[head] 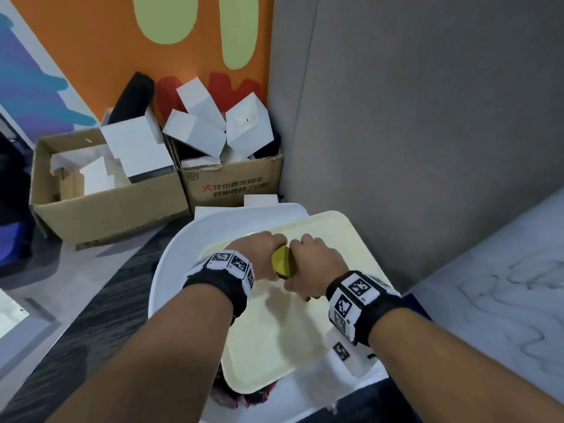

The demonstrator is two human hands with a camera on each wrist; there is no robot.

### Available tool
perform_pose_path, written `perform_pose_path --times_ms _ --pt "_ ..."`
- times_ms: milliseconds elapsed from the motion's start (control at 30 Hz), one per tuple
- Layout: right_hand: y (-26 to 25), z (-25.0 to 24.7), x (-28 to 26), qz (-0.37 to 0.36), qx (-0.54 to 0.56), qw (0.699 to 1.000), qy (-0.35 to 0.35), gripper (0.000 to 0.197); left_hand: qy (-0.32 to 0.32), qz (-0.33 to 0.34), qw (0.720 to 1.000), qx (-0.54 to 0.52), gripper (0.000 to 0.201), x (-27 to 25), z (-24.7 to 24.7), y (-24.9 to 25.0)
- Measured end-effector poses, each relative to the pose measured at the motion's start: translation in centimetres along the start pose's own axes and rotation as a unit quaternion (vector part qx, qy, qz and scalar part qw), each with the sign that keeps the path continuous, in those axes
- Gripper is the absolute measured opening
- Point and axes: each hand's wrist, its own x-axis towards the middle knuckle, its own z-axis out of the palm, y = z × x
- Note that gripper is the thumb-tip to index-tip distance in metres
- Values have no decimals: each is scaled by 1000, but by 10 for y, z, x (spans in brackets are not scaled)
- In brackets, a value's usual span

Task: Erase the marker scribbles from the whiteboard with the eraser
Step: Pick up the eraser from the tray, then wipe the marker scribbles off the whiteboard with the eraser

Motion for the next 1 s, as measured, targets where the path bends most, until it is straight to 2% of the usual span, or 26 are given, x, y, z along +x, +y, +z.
perform_pose_path --times_ms 200,400,533,733,900,1000 --pt "49 -78 -63 27 -60 994 85 50 52 84 995 -1 39 -4 -57 85" --pt "121 -148 -158 64 -104 975 186 49 116 188 975 3 54 -13 -105 199" --pt "166 -187 -230 83 -152 957 231 45 157 272 949 -3 66 -19 -117 279" --pt "217 -241 -335 93 -222 917 318 42 235 370 898 -44 56 -44 -134 390" --pt "248 -279 -390 66 -287 893 339 60 291 424 855 -64 58 -61 -154 455" --pt "265 -295 -402 59 -353 864 353 61 321 431 839 -88 61 -64 -164 483"
